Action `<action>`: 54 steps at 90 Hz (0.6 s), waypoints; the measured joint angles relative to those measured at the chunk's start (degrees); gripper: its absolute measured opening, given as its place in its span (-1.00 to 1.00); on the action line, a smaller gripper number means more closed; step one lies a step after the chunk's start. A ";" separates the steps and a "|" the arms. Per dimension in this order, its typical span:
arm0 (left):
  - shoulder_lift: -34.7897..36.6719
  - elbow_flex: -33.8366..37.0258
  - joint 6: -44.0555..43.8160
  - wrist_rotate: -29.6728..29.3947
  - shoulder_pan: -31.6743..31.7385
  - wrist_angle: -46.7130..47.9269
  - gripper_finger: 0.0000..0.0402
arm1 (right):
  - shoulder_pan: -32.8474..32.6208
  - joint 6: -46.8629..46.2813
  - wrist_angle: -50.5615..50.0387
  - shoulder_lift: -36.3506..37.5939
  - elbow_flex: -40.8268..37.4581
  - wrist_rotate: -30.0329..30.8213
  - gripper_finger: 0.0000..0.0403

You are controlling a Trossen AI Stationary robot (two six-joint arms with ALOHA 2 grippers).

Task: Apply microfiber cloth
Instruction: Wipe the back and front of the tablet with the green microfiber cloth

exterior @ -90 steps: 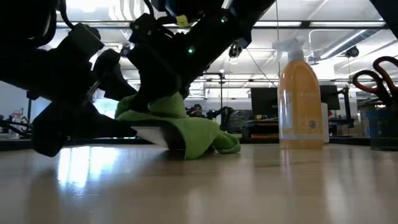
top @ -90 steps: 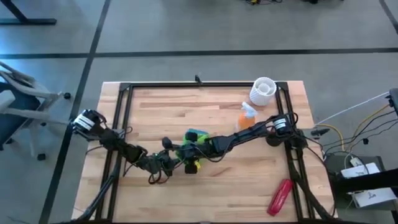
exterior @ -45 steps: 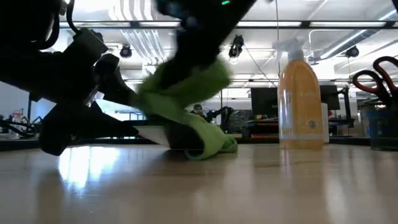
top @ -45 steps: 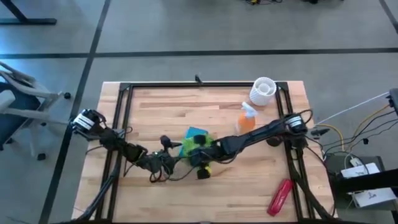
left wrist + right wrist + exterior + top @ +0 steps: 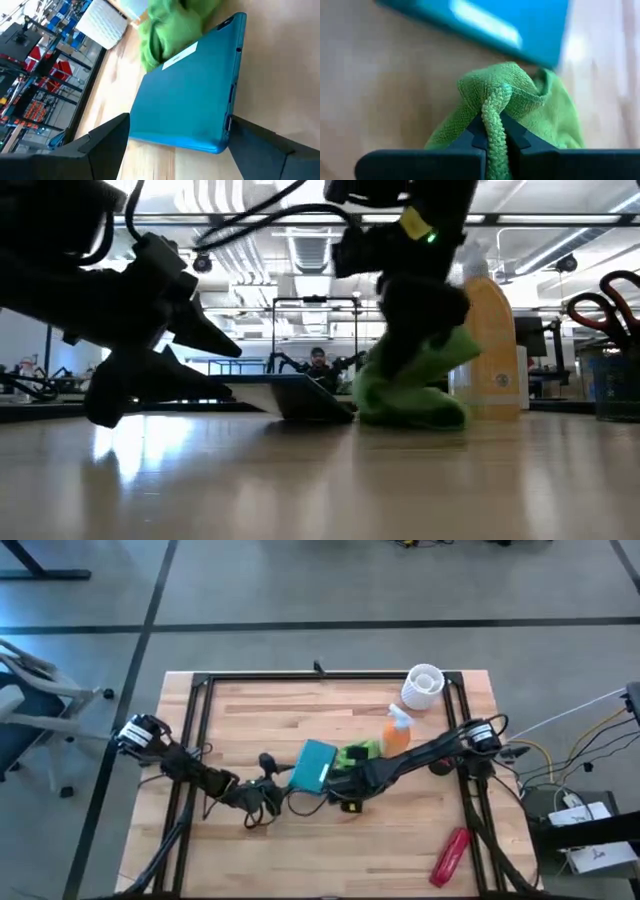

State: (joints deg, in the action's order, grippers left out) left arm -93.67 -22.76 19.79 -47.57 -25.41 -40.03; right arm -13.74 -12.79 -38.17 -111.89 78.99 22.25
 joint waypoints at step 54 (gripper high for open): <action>0.00 0.04 0.00 1.80 4.59 -0.61 0.48 | -2.86 8.94 12.04 -0.47 5.62 -15.20 -1.00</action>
State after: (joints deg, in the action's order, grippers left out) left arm -93.67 -22.72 19.79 -45.77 -20.82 -40.64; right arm -16.60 -3.85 -26.13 -112.37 84.62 7.05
